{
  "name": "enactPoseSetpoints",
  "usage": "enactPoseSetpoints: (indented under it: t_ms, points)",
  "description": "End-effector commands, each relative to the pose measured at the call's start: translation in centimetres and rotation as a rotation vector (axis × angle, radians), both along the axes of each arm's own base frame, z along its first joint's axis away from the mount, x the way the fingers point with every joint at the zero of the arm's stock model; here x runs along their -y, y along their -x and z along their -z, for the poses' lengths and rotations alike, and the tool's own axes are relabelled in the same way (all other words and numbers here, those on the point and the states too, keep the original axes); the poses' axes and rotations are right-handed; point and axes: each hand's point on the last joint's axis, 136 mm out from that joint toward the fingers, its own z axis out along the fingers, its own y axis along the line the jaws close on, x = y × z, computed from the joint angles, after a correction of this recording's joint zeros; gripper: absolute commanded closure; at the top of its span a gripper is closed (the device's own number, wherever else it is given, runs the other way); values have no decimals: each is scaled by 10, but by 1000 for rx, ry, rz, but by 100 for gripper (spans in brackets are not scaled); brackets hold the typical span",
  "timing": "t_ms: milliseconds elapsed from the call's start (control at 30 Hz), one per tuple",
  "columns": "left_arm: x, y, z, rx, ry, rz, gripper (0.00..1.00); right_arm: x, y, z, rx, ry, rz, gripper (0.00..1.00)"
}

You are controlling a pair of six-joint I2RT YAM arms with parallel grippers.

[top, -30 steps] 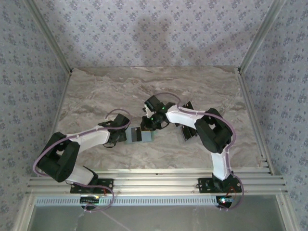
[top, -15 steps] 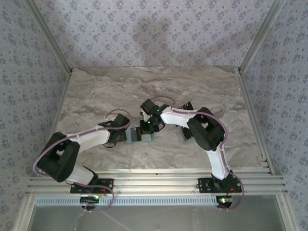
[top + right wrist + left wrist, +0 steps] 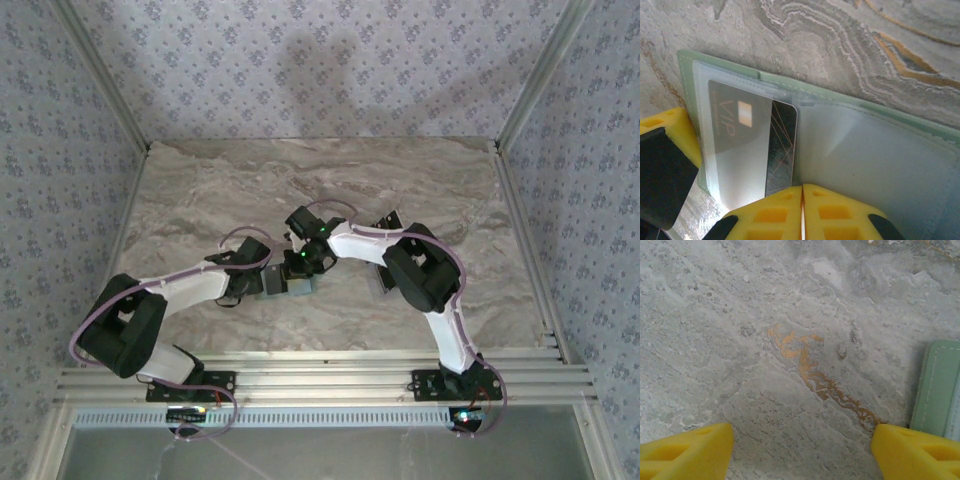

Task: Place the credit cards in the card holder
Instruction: Insert the credit card into the card slot.

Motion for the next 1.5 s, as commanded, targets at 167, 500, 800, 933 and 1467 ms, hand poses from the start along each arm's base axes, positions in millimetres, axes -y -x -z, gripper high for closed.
enactPoseSetpoints:
  t_ms: [167,500,800,933,1467]
  points:
    - [12,1,13,-15,38,15,24,-20,14,3,-38,-29,-39,90]
    - [14,-1,6,-6,33,21,24,-2,9,-13,-15,-39,-11,75]
    - [10,-2,-3,10,21,21,24,35,0,-1,-25,10,37,74]
    - [9,-4,-11,26,26,18,24,37,-2,-10,-8,1,39,74]
    - [11,-9,-8,16,32,20,24,17,-5,-17,22,-15,9,100]
